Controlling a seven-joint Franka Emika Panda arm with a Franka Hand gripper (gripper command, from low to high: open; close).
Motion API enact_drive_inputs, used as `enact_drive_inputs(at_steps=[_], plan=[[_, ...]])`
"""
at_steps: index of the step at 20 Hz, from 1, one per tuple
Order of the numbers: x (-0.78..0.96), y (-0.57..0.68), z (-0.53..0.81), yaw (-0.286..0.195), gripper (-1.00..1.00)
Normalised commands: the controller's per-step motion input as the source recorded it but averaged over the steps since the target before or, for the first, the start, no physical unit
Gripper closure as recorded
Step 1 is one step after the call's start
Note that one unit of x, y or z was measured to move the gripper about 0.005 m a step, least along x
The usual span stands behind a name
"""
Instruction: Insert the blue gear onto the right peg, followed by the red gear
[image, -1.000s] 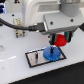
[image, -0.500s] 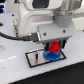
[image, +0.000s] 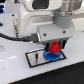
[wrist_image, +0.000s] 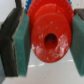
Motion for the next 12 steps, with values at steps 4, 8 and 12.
enact_drive_inputs(at_steps=[4,8,12], plan=[[0.13,-0.04,0.07,0.000,1.00],[0.21,-0.05,-0.03,0.000,1.00],[0.23,-0.04,-0.13,0.000,1.00]])
